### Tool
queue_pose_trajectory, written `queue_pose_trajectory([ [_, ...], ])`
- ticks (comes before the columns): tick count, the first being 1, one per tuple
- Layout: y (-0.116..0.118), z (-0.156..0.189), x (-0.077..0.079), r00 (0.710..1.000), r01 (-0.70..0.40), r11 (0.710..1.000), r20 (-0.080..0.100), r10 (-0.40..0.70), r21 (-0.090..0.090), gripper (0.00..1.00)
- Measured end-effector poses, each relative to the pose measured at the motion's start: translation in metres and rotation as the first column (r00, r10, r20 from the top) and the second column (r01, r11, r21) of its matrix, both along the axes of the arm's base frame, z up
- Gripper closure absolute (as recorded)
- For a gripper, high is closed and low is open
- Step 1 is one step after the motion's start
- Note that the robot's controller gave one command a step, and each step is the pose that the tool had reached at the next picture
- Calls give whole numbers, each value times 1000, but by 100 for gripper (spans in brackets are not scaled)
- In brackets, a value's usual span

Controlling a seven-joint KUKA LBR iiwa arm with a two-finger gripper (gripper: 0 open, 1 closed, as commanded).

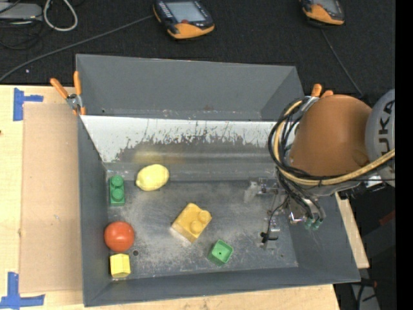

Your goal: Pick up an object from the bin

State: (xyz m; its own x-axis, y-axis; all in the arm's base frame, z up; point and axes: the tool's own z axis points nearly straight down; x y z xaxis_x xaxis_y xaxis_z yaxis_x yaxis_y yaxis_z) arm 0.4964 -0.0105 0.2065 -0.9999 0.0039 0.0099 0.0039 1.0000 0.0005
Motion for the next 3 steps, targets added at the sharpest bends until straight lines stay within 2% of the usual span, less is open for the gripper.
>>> queue_pose_trajectory([
  [1, 0, 4, 2, 1000, 0, 1000, 8, 0, 0, 0],
  [2, 24, -51, -9, 990, -143, 990, 9, 143, 0, 0],
  [3, 65, -70, -14, 922, -387, 922, 11, 387, -1, 0],
])
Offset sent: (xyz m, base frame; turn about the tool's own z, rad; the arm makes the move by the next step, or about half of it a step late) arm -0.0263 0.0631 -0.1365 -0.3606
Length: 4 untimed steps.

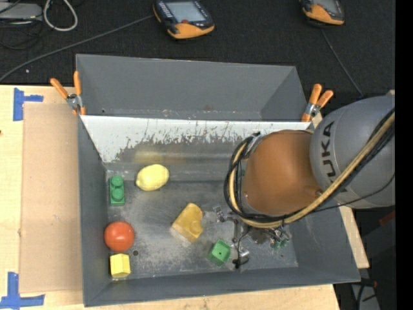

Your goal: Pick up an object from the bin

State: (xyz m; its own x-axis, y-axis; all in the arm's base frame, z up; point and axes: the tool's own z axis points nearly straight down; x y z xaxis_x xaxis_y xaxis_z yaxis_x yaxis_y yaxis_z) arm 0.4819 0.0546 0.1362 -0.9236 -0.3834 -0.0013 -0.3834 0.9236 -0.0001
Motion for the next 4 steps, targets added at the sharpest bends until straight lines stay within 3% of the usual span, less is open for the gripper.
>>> queue_pose_trajectory([
  [1, 4, -15, -9, 993, -121, 993, -13, 121, 1, 0],
  [2, -17, -66, 0, 996, -87, 996, 19, 87, 2, 0],
  [3, -23, -67, 9, 959, -283, 959, -4, 283, 3, 100],
  [4, -23, -67, 9, 959, -282, 959, -4, 283, 3, 100],
])
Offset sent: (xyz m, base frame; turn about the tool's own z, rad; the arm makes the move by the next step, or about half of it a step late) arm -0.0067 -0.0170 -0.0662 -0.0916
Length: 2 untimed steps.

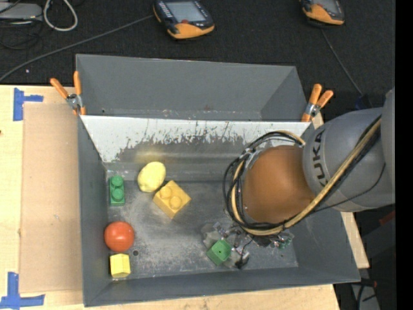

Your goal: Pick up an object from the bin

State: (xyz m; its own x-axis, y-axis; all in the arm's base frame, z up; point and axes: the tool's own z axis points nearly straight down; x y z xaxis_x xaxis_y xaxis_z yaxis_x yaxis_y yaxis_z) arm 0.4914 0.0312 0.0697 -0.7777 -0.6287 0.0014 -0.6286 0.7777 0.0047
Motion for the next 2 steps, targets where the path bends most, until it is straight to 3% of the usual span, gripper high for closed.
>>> queue_pose_trajectory([
  [1, 0, 13, -3, 1000, -1, 1000, -11, 1, 0, 100],
  [2, 1, 41, -2, 1000, 2, 1000, -5, -2, 0, 100],
])
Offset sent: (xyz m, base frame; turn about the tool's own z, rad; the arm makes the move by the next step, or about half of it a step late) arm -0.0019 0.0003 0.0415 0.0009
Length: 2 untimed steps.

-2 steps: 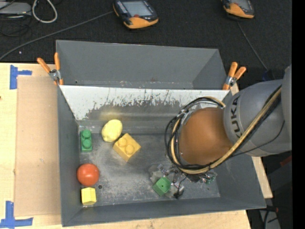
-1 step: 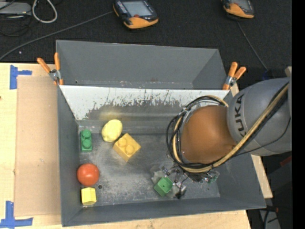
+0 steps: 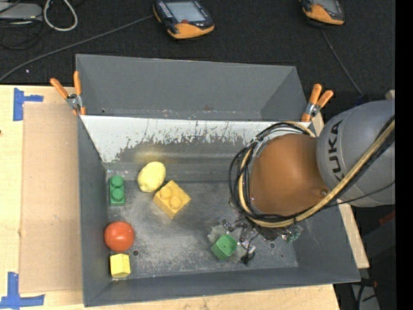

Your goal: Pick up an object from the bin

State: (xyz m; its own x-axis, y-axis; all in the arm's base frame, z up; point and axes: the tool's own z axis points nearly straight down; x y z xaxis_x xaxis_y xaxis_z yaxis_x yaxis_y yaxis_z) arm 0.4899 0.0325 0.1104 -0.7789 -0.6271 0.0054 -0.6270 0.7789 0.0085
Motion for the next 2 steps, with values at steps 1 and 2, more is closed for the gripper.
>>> queue_pose_trajectory([
  [1, 0, 23, -1, 1000, 1, 1000, -3, -1, 1, 100],
  [2, 1, 50, -1, 1000, 2, 1000, -5, -2, 1, 100],
])
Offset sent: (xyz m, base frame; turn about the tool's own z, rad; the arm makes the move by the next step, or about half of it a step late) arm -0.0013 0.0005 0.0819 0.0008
